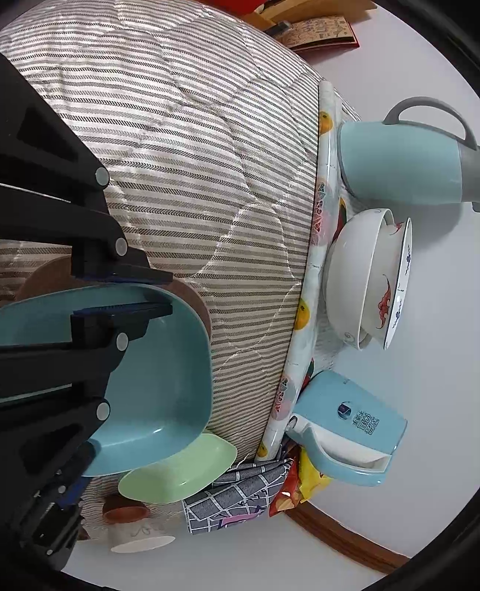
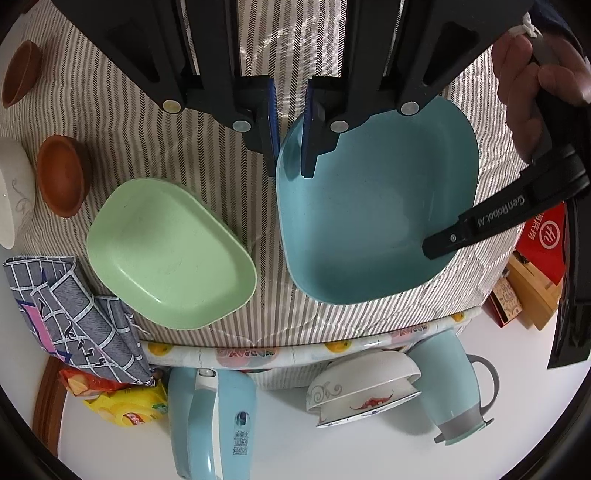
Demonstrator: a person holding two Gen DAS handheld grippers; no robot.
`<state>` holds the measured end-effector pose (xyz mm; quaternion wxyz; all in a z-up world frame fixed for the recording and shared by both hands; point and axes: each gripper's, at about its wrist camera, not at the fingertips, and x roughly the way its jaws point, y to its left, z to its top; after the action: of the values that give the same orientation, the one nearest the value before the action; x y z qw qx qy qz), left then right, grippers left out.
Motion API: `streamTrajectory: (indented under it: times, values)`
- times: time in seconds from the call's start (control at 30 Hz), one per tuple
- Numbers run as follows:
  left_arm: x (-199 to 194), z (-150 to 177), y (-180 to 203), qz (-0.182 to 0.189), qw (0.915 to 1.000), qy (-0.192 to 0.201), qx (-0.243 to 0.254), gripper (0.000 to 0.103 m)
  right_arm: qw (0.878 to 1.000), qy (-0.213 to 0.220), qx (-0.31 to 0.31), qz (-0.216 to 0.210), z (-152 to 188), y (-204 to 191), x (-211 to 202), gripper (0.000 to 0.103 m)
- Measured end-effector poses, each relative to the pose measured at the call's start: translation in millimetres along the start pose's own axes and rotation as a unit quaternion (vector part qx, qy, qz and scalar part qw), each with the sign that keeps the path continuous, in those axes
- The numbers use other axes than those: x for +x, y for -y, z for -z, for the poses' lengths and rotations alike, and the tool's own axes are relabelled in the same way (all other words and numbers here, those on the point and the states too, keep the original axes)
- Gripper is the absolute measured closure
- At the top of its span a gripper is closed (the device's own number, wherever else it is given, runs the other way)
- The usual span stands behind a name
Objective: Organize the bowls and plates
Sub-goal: 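Lift the light-blue plate onto the pink plate and open both grippers, then move both grippers to the rim of the light-green plate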
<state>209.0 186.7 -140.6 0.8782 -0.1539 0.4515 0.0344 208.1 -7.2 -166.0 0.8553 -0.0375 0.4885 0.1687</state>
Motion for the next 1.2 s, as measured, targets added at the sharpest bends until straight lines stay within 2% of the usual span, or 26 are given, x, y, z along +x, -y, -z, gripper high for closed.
streamTrajectory:
  times: [0.27, 0.47, 0.5, 0.53, 0.6, 0.67, 0.8, 0.9, 1.2]
  values:
    - [9, -10, -3, 0.005, 1.0, 0.003, -0.004, 0.09, 1.0, -0.012, 0.001, -0.019, 1, -5, 6, 0.086]
    - [11, -12, -4, 0.002, 1.0, -0.004, 0.0, 0.088, 1.0, -0.014, -0.009, -0.019, 4, -10, 9, 0.082]
    - [11, -12, -4, 0.003, 1.0, -0.005, 0.0, 0.085, 1.0, -0.016, -0.008, -0.02, 4, -9, 8, 0.082]
    - [10, -12, -4, 0.0, 1.0, -0.005, 0.001, 0.075, 1.0, -0.016, -0.008, -0.021, 5, -8, 7, 0.082]
    - [6, -10, -4, -0.005, 1.0, 0.001, 0.002, 0.067, 1.0, -0.018, -0.009, -0.024, 7, -8, 5, 0.081]
    - [2, -10, -3, -0.006, 1.0, 0.004, 0.003, 0.067, 1.0, -0.015, -0.013, -0.022, 10, -7, 1, 0.08]
    - [-7, -6, 1, -0.004, 1.0, 0.003, 0.005, 0.067, 1.0, -0.003, -0.011, -0.018, 17, 0, -10, 0.065]
    - [-16, -2, 8, -0.001, 0.9999, 0.007, 0.009, 0.067, 1.0, 0.009, -0.006, -0.015, 22, 9, -21, 0.061]
    - [-34, 4, 46, 0.01, 0.9996, 0.012, 0.025, 0.067, 0.998, 0.06, 0.032, 0.01, 27, 61, -64, 0.057]
